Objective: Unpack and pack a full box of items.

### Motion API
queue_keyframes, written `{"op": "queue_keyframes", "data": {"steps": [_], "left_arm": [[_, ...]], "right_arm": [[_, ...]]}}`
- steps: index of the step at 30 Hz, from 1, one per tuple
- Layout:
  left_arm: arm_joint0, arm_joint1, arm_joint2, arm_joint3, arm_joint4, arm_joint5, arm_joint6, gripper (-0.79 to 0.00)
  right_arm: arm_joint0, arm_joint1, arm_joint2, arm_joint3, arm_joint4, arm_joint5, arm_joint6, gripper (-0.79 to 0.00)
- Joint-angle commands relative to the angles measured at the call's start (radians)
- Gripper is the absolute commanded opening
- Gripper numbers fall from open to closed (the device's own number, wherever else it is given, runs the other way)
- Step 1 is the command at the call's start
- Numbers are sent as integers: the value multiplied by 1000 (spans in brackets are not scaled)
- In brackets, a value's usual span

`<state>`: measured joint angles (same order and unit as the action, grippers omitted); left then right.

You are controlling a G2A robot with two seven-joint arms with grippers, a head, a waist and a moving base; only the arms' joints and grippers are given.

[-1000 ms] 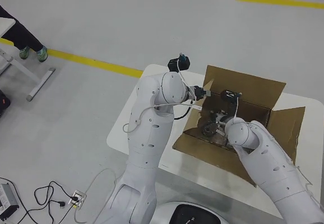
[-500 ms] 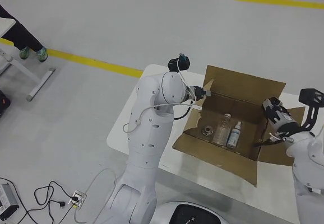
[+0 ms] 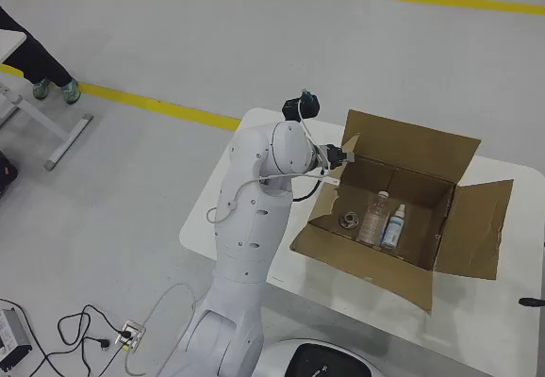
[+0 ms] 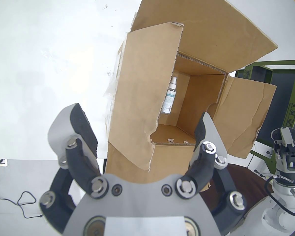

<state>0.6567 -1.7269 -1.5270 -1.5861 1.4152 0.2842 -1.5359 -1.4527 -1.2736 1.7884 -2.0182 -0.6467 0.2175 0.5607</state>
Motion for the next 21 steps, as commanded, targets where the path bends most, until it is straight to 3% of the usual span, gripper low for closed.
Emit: {"op": "queue_keyframes", "data": {"steps": [1,7,10,11,13,21], "left_arm": [[0,0,0,0,0,0,0,0],[0,0,0,0,0,0,0,0],[35,6,20,13,57,-41,95,-6],[41,8,23,17,66,-42,112,-354],[46,11,18,26,81,-34,139,-785],[67,21,30,62,97,-104,130,-785]], "right_arm": [[-16,0,16,7,27,-6,-8,-785],[35,1,-36,142,79,-64,-1,-785],[104,-1,-112,242,83,-95,10,-785],[128,-2,-141,271,79,-102,15,-785],[169,-5,-190,317,83,-119,26,-785],[244,-8,-302,320,57,-160,57,-785]]}}
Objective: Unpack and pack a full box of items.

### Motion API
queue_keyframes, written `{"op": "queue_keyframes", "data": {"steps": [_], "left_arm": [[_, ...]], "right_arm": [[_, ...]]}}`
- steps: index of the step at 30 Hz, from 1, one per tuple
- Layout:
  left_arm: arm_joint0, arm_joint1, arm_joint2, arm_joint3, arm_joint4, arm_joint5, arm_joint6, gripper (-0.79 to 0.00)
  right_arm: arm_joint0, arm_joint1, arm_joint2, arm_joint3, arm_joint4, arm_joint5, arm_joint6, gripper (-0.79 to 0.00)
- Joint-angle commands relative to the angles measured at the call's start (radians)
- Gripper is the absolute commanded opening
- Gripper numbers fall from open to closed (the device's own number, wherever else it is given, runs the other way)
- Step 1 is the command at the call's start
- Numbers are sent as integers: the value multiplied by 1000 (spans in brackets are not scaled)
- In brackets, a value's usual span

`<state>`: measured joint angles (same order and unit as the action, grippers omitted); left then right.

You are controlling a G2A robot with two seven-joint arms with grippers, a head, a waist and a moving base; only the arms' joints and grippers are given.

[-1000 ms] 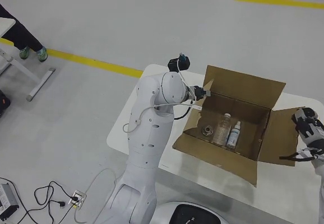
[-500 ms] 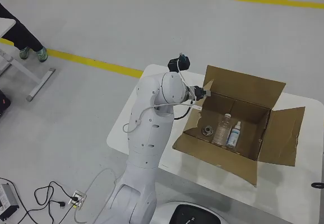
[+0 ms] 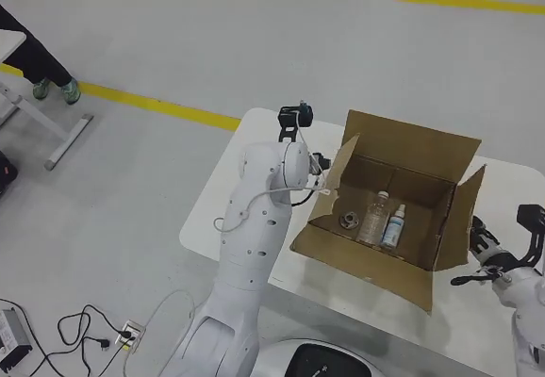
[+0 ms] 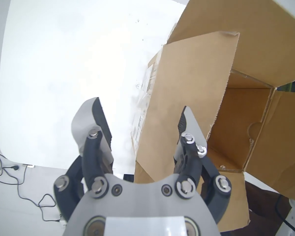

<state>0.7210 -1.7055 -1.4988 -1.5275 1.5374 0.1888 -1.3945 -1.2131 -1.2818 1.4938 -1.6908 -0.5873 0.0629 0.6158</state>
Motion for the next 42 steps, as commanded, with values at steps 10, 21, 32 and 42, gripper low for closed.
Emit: {"op": "queue_keyframes", "data": {"steps": [10,21,32,42], "left_arm": [[12,-1,50,16,-178,-66,-50,-785],[-24,4,90,59,-322,-116,-84,-785],[-79,3,176,191,-354,-106,-77,-785],[-120,8,194,238,-398,-83,-63,-785]], "right_arm": [[90,0,-118,49,-23,-37,112,-785],[158,-4,-168,109,-30,2,115,-785],[26,19,-9,-128,-45,112,49,-785],[-22,24,-2,-172,-30,125,51,-785]]}}
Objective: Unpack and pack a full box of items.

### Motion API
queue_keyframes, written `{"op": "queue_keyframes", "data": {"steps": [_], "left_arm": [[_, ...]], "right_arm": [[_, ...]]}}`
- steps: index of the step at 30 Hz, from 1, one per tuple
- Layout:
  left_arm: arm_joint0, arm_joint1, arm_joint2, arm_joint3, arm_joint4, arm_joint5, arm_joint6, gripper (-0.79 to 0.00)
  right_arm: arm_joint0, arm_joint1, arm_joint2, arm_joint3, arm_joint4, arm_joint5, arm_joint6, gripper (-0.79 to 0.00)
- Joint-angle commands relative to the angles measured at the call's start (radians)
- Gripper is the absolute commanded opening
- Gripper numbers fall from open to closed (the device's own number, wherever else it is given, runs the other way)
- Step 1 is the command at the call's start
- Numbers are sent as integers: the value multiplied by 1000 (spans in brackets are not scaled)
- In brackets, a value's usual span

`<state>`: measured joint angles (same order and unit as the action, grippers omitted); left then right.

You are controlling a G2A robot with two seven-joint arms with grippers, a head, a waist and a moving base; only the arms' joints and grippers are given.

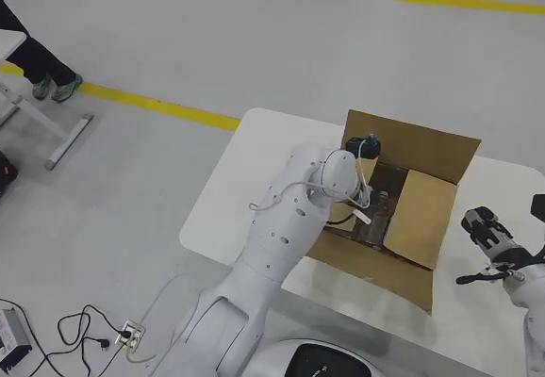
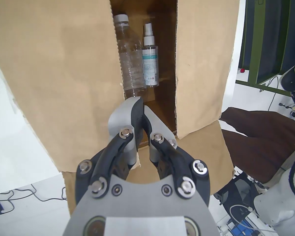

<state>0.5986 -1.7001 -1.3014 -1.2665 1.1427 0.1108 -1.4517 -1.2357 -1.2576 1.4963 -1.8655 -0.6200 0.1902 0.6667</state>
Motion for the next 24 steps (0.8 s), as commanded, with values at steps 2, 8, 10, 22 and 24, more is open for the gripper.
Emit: {"op": "queue_keyframes", "data": {"steps": [2,8,10,22,24], "left_arm": [[12,9,-17,-69,3,-12,-9,-785],[36,32,-113,-216,-25,19,-51,-785],[39,38,-140,-238,-41,38,-60,-785],[47,53,-93,-61,0,16,10,-785],[47,54,-78,-47,-2,12,14,-785]], "right_arm": [[4,0,-12,6,4,-2,-2,-785],[17,1,-28,25,9,-3,0,-785],[22,1,-34,36,16,-3,1,-785],[37,2,-61,76,39,2,-9,-785],[33,2,-64,78,43,3,-11,-785]]}}
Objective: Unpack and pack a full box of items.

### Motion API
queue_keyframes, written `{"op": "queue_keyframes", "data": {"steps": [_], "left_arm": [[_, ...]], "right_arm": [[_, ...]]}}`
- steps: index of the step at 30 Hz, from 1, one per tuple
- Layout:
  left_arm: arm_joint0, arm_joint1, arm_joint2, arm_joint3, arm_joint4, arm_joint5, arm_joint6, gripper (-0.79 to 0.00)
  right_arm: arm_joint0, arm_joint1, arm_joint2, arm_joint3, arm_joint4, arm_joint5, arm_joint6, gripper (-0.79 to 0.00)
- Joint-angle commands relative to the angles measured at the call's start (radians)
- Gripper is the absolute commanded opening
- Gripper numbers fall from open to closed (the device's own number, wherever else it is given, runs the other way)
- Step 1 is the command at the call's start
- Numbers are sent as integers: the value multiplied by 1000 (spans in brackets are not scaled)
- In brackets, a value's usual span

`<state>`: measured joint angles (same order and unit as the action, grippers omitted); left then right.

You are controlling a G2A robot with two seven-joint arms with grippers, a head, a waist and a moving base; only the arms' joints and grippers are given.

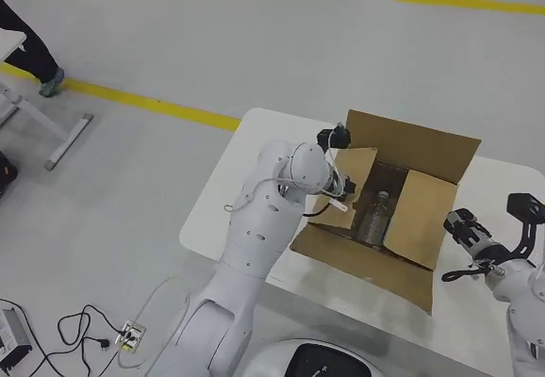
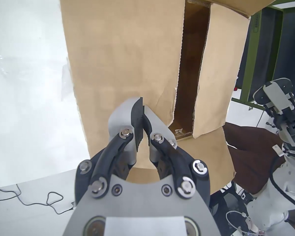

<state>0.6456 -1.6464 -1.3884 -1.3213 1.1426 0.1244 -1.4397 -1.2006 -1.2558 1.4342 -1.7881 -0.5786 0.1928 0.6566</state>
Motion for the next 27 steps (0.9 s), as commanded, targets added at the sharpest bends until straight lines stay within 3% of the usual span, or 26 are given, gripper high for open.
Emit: {"op": "queue_keyframes", "data": {"steps": [1,27], "left_arm": [[-2,0,15,14,-8,-4,2,-785],[-13,12,137,96,3,-5,31,-785]], "right_arm": [[-3,0,-3,1,3,3,-3,-785],[-30,3,-30,-16,12,50,-51,-785]]}}
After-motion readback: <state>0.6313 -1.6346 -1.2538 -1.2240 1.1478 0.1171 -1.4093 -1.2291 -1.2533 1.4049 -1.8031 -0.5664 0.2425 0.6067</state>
